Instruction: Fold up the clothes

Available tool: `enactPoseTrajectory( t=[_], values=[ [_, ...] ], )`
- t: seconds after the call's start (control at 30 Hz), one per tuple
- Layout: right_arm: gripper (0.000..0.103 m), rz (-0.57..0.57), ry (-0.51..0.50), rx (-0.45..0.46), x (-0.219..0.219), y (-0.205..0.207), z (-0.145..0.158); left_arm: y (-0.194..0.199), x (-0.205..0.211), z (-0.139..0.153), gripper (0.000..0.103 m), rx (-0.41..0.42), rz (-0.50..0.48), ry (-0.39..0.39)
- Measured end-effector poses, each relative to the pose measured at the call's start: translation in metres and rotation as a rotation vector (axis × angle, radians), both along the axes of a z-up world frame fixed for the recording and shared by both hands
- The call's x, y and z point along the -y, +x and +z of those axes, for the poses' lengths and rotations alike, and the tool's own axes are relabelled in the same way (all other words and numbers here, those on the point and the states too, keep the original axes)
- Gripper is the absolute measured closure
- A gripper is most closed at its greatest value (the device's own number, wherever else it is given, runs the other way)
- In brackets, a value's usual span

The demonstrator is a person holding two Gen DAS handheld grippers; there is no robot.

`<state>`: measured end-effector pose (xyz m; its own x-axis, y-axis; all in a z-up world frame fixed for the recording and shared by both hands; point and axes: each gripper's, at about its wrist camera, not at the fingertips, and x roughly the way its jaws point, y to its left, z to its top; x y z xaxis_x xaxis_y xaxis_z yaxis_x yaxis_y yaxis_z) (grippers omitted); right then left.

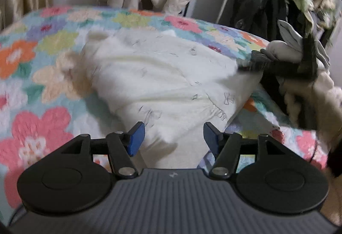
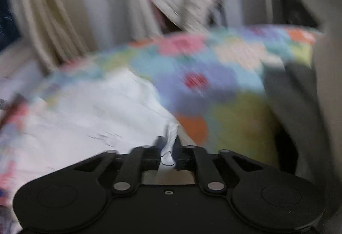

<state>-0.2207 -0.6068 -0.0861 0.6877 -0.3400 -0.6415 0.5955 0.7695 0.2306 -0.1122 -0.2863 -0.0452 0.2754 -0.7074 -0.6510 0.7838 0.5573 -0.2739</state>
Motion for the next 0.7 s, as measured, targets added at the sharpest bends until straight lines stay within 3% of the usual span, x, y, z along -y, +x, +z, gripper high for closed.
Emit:
enactPoseTrajectory(
  t=[0.1,0.13,0.17,0.3,0.37,0.7],
  values=[
    [0.058,-0.042,0.038,0.034,0.000,-0.008,0.011,0.009,-0.003,-0.015,0.042,-0.076,0.053,-0.014],
    [0.042,-0.050,0.021,0.056,-0.002,-0.014,0.019,0.013,-0.005,-0.020,0.042,-0.113,0.073,-0.027],
    [0.038,-0.052,-0.008,0.067,-0.007,-0.020,0.027,0.017,-0.006,-0.026,0.042,-0.156,0.093,-0.044],
    [0.035,-0.038,0.015,0.044,-0.023,-0.045,0.040,0.030,-0.011,-0.044,0.042,-0.283,0.154,-0.082],
    [0.022,-0.014,0.095,0.043,-0.022,-0.049,0.033,0.032,-0.013,-0.050,0.041,-0.314,0.169,-0.082],
    [0.019,-0.038,0.195,0.133,-0.010,-0.021,-0.029,0.030,-0.011,-0.063,0.034,-0.339,0.198,-0.172]
  ],
)
